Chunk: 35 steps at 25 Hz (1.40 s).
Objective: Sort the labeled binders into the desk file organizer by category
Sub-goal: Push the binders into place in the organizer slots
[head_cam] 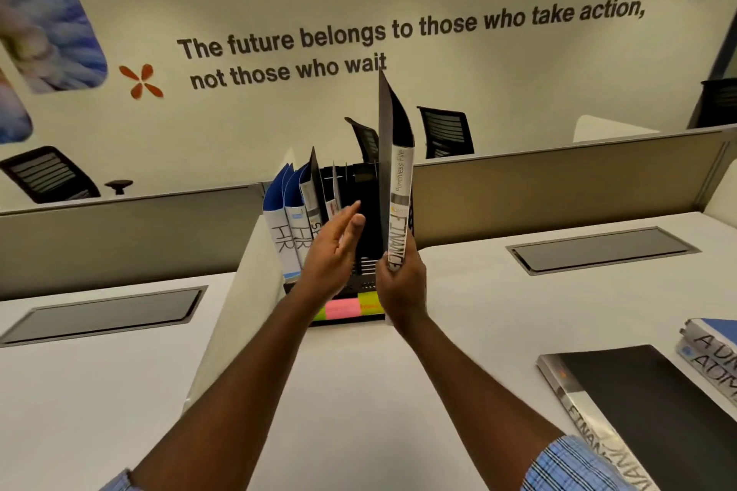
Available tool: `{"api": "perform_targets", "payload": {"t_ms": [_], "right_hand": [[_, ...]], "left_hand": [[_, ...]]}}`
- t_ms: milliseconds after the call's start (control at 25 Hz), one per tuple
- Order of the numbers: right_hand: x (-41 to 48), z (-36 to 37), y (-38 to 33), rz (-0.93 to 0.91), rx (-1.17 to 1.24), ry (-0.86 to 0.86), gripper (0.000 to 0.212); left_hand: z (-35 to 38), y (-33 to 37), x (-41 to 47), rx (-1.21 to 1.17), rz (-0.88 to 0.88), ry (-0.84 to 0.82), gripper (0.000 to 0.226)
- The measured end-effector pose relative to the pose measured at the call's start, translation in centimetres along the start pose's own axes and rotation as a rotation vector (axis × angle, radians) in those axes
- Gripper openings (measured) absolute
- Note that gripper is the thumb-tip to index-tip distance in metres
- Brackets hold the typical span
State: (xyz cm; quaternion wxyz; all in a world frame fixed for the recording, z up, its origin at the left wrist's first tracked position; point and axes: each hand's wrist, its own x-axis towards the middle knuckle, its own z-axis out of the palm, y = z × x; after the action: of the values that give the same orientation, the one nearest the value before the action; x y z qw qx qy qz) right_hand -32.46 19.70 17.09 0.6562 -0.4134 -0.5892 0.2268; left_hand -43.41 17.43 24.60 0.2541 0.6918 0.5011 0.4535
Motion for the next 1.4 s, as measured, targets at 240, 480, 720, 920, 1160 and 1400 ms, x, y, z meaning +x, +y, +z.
{"api": "perform_targets", "payload": {"t_ms": [240,480,720,920,1160,1400], "right_hand": [[3.9,3.8,1.3,0.095,0.039,-0.004,0.050],[7.5,6.6,4.5,0.098,0.034,-0.094,0.047],[8.8,9.7,8.1,0.132,0.019,-0.029,0.046],[9.4,11.4,10.6,0.178,0.054,-0.031,0.051],[6.7,12.8,13.2,0.166,0.012,-0.121,0.061],[6.5,12.4,14.9,0.316,-0.093,-0.100,0.043]], "left_hand": [[-5.0,-4.9,6.4,0.572,-0.102,0.177,0.069],[-7.0,-9.3,10.7,0.652,-0.206,0.082,0.083],[-5.8,-12.9,10.9,0.890,-0.129,0.153,0.072],[-4.9,-14.1,10.6,0.904,-0.072,0.264,0.063],[-4.9,-15.1,10.5,0.893,0.001,0.311,0.055],[-4.8,-15.3,10.7,0.859,0.014,0.339,0.051]]}}
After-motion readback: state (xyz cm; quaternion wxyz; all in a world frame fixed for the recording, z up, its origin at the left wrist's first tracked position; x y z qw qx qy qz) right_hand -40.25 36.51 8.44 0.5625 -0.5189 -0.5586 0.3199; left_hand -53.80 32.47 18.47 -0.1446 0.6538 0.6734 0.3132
